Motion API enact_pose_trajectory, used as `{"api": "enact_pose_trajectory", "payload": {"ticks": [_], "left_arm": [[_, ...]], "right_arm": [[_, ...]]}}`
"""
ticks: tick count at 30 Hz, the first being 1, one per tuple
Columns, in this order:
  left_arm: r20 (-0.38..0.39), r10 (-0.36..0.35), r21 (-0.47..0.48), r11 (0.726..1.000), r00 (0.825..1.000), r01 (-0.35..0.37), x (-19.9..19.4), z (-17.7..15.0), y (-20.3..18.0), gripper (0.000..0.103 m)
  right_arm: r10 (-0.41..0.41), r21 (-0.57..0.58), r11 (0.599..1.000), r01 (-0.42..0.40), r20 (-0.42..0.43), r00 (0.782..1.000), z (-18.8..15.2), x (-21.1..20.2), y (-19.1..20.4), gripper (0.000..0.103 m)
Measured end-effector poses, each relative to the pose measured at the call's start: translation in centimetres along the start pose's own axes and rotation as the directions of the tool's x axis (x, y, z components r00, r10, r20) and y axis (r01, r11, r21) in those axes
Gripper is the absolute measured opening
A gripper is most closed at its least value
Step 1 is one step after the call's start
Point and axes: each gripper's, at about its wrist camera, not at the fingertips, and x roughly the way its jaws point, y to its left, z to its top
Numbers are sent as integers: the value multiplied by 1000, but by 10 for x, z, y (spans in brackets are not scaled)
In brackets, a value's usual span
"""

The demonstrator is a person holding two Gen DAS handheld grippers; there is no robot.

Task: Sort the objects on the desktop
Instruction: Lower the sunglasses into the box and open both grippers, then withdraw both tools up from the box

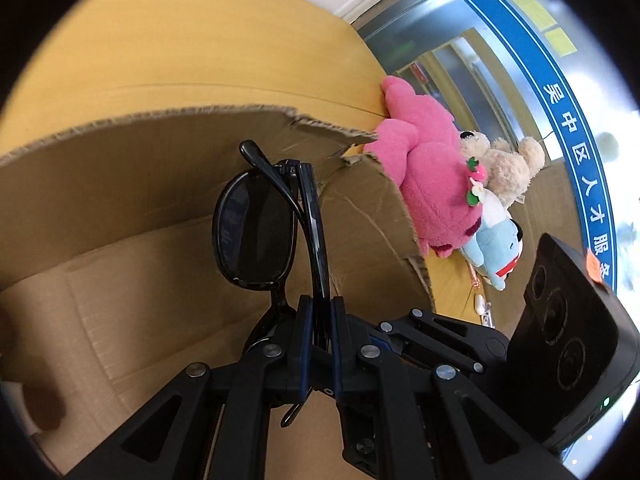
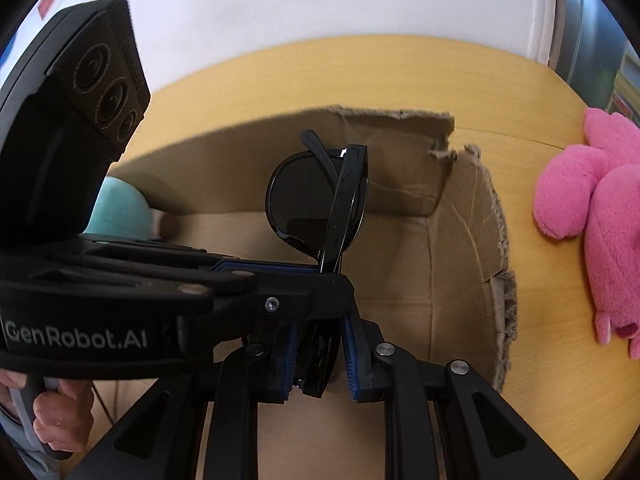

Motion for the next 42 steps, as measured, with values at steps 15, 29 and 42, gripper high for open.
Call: {"api": "enact_pose_trajectory", "payload": {"ticks": [15,29,42], "left_arm": [[-31,-88,-128,988,996,84,6,8,19,12],[44,27,-35,999,999,-25,-61,-10,-19,32],[550,399,58,859,734,-510,-218,-162,-120,80]], "right_arm": [[-105,-16,994,105,-3,994,-11,5,6,27],[-127,-39,991,129,66,990,-31,-30,15,56],[-90,-39,994,104,263,960,-76,-140,55,103]]}}
